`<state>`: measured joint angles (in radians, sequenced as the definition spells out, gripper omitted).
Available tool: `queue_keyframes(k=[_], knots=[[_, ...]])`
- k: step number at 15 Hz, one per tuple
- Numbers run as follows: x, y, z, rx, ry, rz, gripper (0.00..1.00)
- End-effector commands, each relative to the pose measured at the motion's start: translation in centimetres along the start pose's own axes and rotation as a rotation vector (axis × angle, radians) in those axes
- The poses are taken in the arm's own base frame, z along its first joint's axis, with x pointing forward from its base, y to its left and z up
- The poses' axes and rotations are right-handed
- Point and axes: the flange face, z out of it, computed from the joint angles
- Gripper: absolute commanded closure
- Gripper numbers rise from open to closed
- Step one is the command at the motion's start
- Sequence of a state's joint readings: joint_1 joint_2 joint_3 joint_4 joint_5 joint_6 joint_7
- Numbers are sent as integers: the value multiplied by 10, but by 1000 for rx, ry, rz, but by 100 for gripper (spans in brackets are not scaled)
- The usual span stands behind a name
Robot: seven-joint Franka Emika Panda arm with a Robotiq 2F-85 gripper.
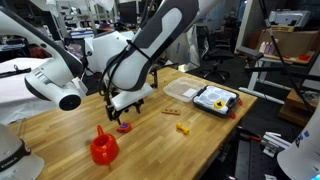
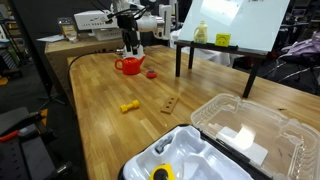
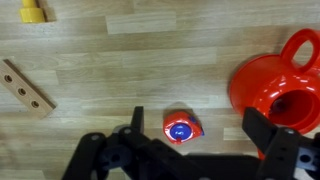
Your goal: Move the orange teapot to the right side of the table
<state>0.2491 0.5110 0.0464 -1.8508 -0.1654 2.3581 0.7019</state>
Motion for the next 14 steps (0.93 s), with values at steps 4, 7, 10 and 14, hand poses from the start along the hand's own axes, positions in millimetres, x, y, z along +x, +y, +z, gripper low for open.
queue_keyframes(k=[4,7,10,14], knots=[[9,-18,-6,95,0,49,0],[7,-45,-5,130,-12,29,0],[3,-69,6,145,-31,-1,0],[-1,-89,22,145,-49,-41,0]])
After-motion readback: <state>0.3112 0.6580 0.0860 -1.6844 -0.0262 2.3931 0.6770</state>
